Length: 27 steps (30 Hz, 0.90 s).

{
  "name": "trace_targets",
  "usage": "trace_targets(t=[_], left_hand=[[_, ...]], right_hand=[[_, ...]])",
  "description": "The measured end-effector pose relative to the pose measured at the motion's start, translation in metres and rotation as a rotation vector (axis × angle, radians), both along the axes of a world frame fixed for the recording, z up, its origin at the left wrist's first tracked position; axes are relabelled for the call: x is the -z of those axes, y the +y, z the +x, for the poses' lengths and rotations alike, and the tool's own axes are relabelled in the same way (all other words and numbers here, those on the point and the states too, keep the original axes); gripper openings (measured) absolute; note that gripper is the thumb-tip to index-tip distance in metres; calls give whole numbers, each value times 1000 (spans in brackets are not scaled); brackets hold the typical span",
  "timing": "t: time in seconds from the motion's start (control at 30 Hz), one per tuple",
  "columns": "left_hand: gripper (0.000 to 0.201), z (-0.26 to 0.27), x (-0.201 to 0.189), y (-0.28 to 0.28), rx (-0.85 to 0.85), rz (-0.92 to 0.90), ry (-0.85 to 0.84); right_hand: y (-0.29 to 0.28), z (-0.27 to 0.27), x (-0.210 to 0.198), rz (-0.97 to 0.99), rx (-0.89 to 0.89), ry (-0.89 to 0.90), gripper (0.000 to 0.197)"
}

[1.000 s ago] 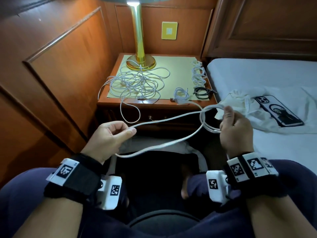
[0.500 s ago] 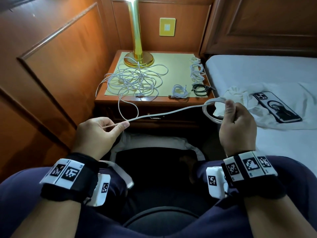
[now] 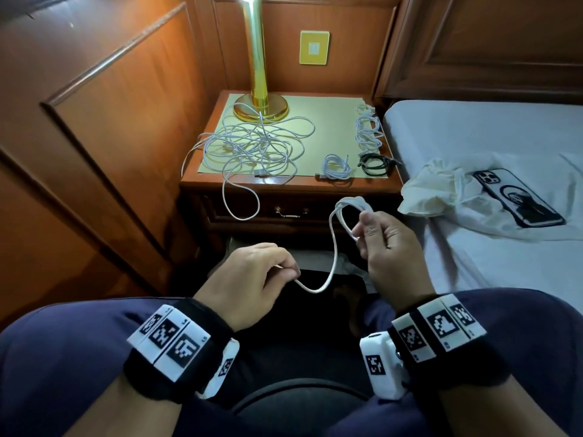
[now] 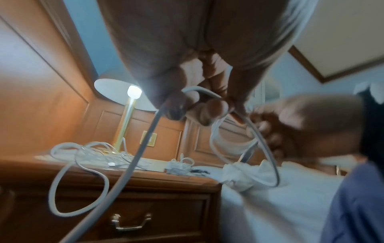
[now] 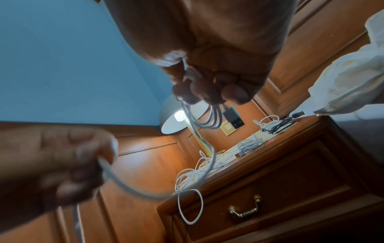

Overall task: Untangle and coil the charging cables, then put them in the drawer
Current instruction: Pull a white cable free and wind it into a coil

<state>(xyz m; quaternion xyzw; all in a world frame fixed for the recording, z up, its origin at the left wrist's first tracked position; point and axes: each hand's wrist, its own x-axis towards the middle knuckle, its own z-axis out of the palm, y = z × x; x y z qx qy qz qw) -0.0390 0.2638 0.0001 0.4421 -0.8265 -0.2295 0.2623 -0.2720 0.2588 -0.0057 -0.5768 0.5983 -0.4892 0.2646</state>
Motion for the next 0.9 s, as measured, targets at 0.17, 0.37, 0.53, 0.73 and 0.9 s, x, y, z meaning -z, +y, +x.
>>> trace_targets(t=[0.17,0.37,0.53,0.73,0.9], left_hand=[[9,-10,-17,12,44,136,271],[14,-11,-16,4,-110,231,527],[14,-9,-8,-5,-253,180,606],[21,-7,6,-9,-368,88,464],[23,1,1,-16,-477,-31,430]], right_hand=[[9,14,0,137,-173,61,38],[18,17,-9,430,-358,53,41],[21,16,-9,499,-375,-95,48],[18,17,-16,430,-383,-290,51],[17,12,-17,462,-447,-255,44]])
